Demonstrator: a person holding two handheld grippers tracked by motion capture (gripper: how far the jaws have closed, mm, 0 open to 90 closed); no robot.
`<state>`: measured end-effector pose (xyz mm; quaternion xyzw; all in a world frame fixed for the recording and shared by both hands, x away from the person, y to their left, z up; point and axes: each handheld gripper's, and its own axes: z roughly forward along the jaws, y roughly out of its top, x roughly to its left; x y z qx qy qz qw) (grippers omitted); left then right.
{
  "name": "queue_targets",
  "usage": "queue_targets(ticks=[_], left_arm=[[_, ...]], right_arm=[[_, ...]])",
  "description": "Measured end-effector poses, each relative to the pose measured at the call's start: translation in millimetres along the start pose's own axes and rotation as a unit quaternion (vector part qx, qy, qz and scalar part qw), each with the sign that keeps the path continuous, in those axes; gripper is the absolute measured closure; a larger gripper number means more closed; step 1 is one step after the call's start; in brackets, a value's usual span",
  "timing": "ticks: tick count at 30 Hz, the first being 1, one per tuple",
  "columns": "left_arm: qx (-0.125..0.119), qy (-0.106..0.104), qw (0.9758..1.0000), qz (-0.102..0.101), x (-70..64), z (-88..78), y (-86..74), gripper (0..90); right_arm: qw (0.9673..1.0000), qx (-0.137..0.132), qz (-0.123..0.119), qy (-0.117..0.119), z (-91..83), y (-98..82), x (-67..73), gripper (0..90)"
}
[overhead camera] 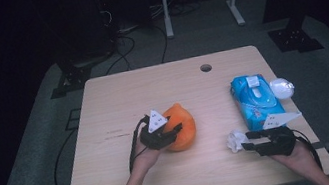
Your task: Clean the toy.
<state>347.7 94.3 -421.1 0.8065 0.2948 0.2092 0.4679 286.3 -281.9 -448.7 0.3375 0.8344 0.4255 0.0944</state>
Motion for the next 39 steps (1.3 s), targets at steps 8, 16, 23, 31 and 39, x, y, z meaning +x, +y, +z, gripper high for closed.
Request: queue_targets(ticks=[8,16,23,31,39], left_arm=[[0.006,-0.004,0.9999,-0.008,3.1,-1.8,1.9,45.1],[0.0,-0.007,0.9998,-0.021,9.5,-10.0,4.8,35.8],[-0.015,-0.002,0.9993,-0.034,16.1,-29.2,8.3,28.9],[-0.015,0.009,0.9993,-0.031,20.5,-47.7,7.3,25.5],[-0.01,0.017,0.999,-0.041,23.3,-62.0,-2.3,23.2]], right_arm=[[0.9999,-0.012,0.001,0.008,-13.9,-6.9,-1.0,44.6],[0.9981,-0.054,0.01,0.029,-22.7,1.3,0.5,43.4],[0.9975,-0.062,0.005,0.035,-19.6,7.3,4.6,42.3],[0.9969,-0.068,0.004,0.038,-17.9,11.0,6.5,41.1],[0.9968,-0.069,0.006,0.04,-15.2,12.2,4.4,39.9]])
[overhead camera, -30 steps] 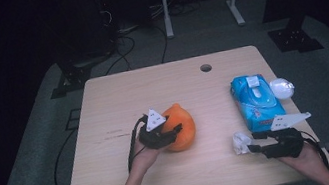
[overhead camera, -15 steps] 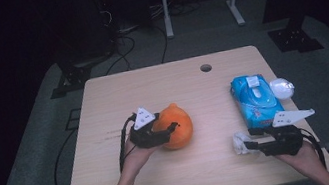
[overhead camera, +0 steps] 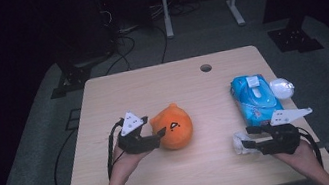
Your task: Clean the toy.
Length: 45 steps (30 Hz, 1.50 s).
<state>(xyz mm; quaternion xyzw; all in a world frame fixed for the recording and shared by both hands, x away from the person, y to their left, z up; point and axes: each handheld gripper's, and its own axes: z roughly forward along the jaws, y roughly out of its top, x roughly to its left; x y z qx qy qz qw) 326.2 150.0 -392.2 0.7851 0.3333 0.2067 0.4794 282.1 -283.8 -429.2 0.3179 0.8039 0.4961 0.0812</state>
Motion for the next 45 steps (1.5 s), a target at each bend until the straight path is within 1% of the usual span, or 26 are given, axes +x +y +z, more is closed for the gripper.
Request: queue_targets(ticks=[2,7,8,10,12,15,17,19,23,28,33,36,40,45], left_arm=[[0.002,0.003,1.0,-0.001,1.2,-3.0,-4.3,22.6],[0.006,0.01,0.9999,-0.012,5.0,-11.9,-15.9,21.5],[0.006,0.01,0.9998,-0.015,6.0,-13.7,-18.2,21.2],[0.004,0.004,0.9996,-0.029,7.6,-16.5,-23.1,20.6],[0.009,0.005,0.9994,-0.032,8.3,-18.5,-27.1,19.6],[0.011,0.006,0.9991,-0.039,9.4,-20.4,-32.2,18.6],[0.01,0.006,0.9988,-0.048,10.2,-21.5,-35.4,18.5],[0.014,0.007,0.9985,-0.052,10.7,-22.1,-38.4,18.0],[0.018,0.011,0.9983,-0.055,11.7,-24.4,-42.8,17.9],[0.023,0.015,0.9975,-0.065,11.5,-26.3,-51.3,17.9],[0.028,0.026,0.997,-0.068,13.6,-29.8,-58.8,17.2],[0.029,0.033,0.9969,-0.066,15.0,-33.2,-61.4,17.2],[0.031,0.041,0.9963,-0.07,16.1,-35.0,-65.6,17.0],[0.03,0.045,0.9958,-0.073,15.3,-34.6,-68.4,16.1]], right_arm=[[1.0,-0.002,-0.001,0.0,0.3,0.6,-0.3,39.8],[1.0,-0.004,-0.001,0.0,0.8,1.8,-0.6,39.4],[1.0,-0.004,-0.001,0.0,1.2,2.2,-0.7,39.3],[1.0,-0.004,-0.001,0.0,2.1,3.0,-0.6,39.0],[1.0,-0.003,-0.003,0.0,3.9,3.5,-1.0,38.6],[1.0,-0.001,-0.002,0.001,7.1,4.5,-1.3,38.4],[1.0,-0.001,-0.003,0.002,8.8,5.8,-1.1,38.2],[1.0,-0.001,-0.004,0.002,10.1,7.1,-1.0,37.9],[1.0,0.001,-0.003,0.002,12.9,9.2,-1.7,37.4],[1.0,0.001,-0.004,0.003,15.8,11.3,-1.3,36.7],[1.0,0.002,-0.005,0.002,17.5,12.3,-0.8,36.0],[1.0,0.002,-0.005,0.002,18.3,11.0,-0.5,35.5],[1.0,0.002,-0.002,0.002,19.7,7.7,-0.4,35.0],[1.0,0.002,-0.002,0.003,22.2,4.1,0.8,34.6]])
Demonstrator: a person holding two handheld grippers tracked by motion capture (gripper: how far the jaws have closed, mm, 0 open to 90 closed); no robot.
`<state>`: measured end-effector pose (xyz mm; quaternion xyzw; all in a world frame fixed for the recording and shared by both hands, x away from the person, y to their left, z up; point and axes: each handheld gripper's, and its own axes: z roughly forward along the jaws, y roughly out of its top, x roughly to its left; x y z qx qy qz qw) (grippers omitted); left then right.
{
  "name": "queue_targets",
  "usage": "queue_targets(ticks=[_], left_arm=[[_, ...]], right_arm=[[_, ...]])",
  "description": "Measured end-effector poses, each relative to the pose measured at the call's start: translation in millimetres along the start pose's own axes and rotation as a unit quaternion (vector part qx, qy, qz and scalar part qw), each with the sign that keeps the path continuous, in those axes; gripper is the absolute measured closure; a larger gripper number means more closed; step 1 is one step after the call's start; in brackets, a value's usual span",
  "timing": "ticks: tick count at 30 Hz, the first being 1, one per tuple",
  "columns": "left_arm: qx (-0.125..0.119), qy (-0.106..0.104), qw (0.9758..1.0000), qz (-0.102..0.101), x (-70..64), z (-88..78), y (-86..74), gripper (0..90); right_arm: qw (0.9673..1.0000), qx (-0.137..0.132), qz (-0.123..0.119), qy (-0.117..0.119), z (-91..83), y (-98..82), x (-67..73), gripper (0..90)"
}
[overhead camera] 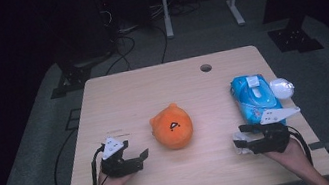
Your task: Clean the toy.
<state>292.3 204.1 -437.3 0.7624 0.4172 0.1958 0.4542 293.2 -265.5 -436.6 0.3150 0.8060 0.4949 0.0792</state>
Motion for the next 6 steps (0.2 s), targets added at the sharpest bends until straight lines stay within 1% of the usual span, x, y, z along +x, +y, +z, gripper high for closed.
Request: queue_targets(ticks=[1,6], left_arm=[[0.0,0.0,1.0,0.003,0.2,-0.2,-0.5,16.1],[0.002,0.002,1.0,-0.001,1.4,0.8,-5.5,15.7]], right_arm=[[1.0,-0.001,0.002,0.0,0.5,-1.1,0.5,34.6],[1.0,0.003,-0.002,0.002,1.9,-6.9,3.8,34.5]])
